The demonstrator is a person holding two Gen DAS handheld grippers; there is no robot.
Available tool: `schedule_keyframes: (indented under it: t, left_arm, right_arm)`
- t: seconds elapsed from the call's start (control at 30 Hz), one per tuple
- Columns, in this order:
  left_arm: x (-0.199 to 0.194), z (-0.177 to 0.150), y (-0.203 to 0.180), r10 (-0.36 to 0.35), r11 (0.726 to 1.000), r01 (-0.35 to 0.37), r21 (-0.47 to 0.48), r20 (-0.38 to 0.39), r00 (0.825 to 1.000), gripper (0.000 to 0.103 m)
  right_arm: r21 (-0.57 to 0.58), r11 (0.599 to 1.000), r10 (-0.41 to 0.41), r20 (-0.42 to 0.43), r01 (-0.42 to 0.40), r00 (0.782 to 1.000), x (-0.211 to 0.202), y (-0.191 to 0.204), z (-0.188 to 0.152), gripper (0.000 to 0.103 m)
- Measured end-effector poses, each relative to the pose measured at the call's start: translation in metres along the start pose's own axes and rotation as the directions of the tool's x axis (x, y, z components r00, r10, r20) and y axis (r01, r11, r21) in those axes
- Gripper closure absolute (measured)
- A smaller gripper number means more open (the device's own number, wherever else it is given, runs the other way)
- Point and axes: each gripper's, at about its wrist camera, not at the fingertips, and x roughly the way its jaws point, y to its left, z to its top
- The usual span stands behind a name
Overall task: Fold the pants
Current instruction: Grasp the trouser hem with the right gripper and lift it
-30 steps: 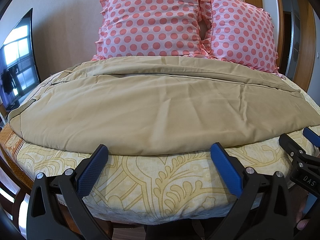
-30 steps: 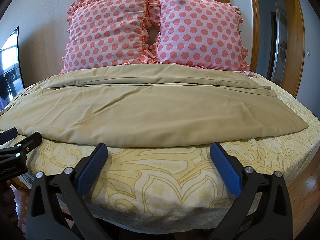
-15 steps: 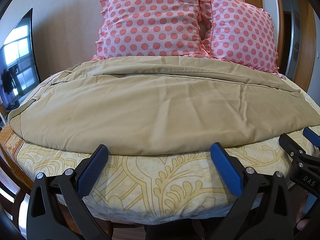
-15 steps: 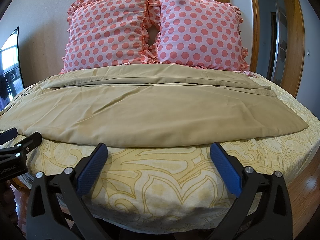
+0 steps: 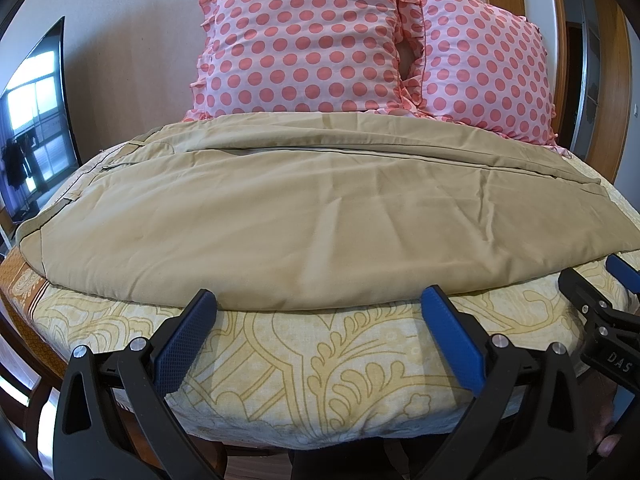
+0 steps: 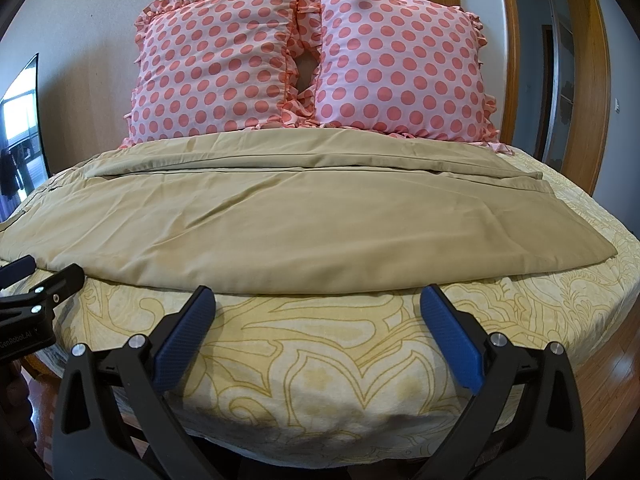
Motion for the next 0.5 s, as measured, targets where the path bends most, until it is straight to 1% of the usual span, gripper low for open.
schedule_keyframes:
  t: [0.03, 0.07, 0.1, 0.13, 0.17, 0.2, 0.23, 0.27, 0.3, 0.37, 0.4, 0.43, 0.47, 0.5]
  left_arm:
    - [0.0, 0.002, 0.001, -0.011, 1.0, 0.011, 0.001, -0.011, 1.0, 0.001]
    - [-0.001, 0.004, 0.004, -0.03, 1.0, 0.03, -0.004, -0.019, 0.999, 0.001]
    - [-0.002, 0.006, 0.007, -0.048, 0.999, 0.048, -0.014, -0.017, 0.999, 0.001]
    - [-0.008, 0.013, 0.011, -0.064, 0.998, 0.064, -0.027, -0.009, 0.998, 0.001]
    - [-0.014, 0.022, 0.018, -0.08, 0.996, 0.08, -0.044, 0.02, 0.997, 0.001]
    - [-0.012, 0.023, 0.019, -0.074, 0.996, 0.075, -0.044, 0.036, 0.997, 0.001]
    - [-0.013, 0.03, 0.021, -0.071, 0.996, 0.073, -0.048, 0.058, 0.996, 0.001]
    - [-0.014, 0.036, 0.024, -0.065, 0.996, 0.068, -0.05, 0.073, 0.995, 0.001]
    - [-0.012, 0.042, 0.024, -0.054, 0.997, 0.059, -0.051, 0.089, 0.995, 0.001]
    - [-0.009, 0.054, 0.025, -0.041, 0.997, 0.048, -0.054, 0.115, 0.993, 0.001]
    - [-0.007, 0.058, 0.024, -0.041, 0.997, 0.048, -0.055, 0.117, 0.992, 0.001]
    - [-0.003, 0.061, 0.024, -0.041, 0.997, 0.048, -0.056, 0.116, 0.992, 0.001]
    - [0.002, 0.065, 0.023, -0.043, 0.997, 0.05, -0.056, 0.114, 0.993, 0.001]
    - [0.005, 0.066, 0.023, -0.045, 0.997, 0.051, -0.055, 0.111, 0.993, 0.001]
  right_arm:
    - [0.008, 1.0, 0.022, -0.003, -0.022, 1.0, -0.002, -0.005, 0.005, 0.002]
    - [0.025, 0.999, 0.04, 0.019, -0.04, 0.999, -0.013, -0.015, 0.016, 0.002]
    - [0.041, 0.999, 0.034, 0.048, -0.036, 0.998, -0.018, -0.021, 0.023, 0.002]
    - [0.066, 0.997, 0.023, 0.089, -0.029, 0.996, -0.026, -0.033, 0.035, 0.002]
    - [0.083, 0.996, 0.007, 0.114, -0.016, 0.993, -0.031, -0.045, 0.049, 0.002]
    - [0.097, 0.995, -0.014, 0.125, 0.002, 0.992, -0.033, -0.058, 0.063, 0.002]
    - [0.116, 0.993, -0.051, 0.121, 0.037, 0.991, -0.03, -0.076, 0.083, 0.002]
    - [0.137, 0.987, -0.094, 0.097, 0.08, 0.991, -0.021, -0.095, 0.104, 0.002]
    - [0.152, 0.983, -0.114, 0.078, 0.101, 0.99, -0.012, -0.106, 0.115, 0.002]
    - [0.229, 0.959, -0.171, 0.004, 0.166, 0.985, 0.026, -0.151, 0.156, 0.002]
    - [0.252, 0.95, -0.184, -0.023, 0.184, 0.983, 0.039, -0.166, 0.165, 0.003]
    - [0.297, 0.93, -0.204, -0.073, 0.217, 0.976, 0.065, -0.19, 0.178, 0.01]
    - [0.34, 0.91, -0.204, -0.129, 0.236, 0.97, 0.09, -0.211, 0.19, 0.02]
    - [0.368, 0.894, -0.204, -0.17, 0.254, 0.964, 0.109, -0.225, 0.196, 0.027]
